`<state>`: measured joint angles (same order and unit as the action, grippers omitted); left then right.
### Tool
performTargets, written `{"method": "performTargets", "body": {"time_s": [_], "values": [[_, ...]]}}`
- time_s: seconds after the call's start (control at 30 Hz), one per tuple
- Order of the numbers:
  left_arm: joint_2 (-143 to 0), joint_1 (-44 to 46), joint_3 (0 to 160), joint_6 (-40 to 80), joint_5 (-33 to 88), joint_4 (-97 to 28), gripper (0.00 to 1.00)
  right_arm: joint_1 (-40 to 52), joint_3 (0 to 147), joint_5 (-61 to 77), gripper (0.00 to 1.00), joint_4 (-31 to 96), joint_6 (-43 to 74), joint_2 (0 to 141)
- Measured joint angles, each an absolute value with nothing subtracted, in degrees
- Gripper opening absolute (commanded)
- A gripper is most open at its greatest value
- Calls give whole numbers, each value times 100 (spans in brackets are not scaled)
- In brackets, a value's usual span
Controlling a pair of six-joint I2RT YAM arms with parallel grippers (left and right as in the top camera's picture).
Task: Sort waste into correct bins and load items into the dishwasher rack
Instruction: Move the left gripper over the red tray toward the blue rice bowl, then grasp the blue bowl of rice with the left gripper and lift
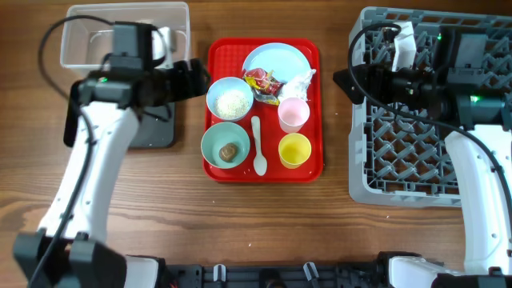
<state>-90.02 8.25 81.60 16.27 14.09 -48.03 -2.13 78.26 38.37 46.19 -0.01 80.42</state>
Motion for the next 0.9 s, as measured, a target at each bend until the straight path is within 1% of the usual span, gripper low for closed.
{"method": "performTargets", "body": {"time_s": [0.1,0.13,0.27,0.37,0.4,0.43,0.5,0.53,0.6,0.67,0.77,0.8,0.83,0.87,0.9], "values": [[-9699,1424,8169,2040,714,-4598,80,-213,7826,3566,87,4670,-1,8042],[-9981,1551,8169,2202,486,-4591,80,-211,7826,3437,86,4740,-1,8042],[-10549,1568,8169,2587,172,-4571,77,-211,7826,3249,83,4777,-1,8044],[-10613,1706,8169,2456,141,-4289,77,-211,7826,3201,83,4764,-1,8044],[-10615,1900,8171,2244,121,-4088,77,-213,7826,3179,82,4757,-1,8058],[-10615,2196,8171,2010,84,-3940,74,-213,7826,3166,82,4759,-1,8071],[-10630,2779,8171,1678,-139,-3568,61,-211,7826,3142,81,4762,34,8156],[-10630,2923,8171,1594,-204,-3485,58,-213,7826,3140,80,4762,49,8202],[-10735,3164,8173,1492,-331,-3273,56,-213,7826,3140,80,4770,86,8291],[-10892,3199,8173,1463,-386,-3271,56,-211,7826,3138,80,4807,89,8305],[-11266,3159,8173,1446,-554,-3203,51,-213,7826,3135,80,4823,89,8305],[-11362,3140,8173,1435,-604,-3181,48,-213,7826,3135,80,4823,89,8305],[-11426,3122,8173,1422,-624,-3175,40,-213,7826,3116,80,4823,89,8305],[-11454,3100,8173,1415,-642,-3155,36,-211,7826,3100,80,4827,89,8305],[-11454,3100,8173,1433,-655,-3138,35,-213,7826,3098,79,4834,89,8305]]}}
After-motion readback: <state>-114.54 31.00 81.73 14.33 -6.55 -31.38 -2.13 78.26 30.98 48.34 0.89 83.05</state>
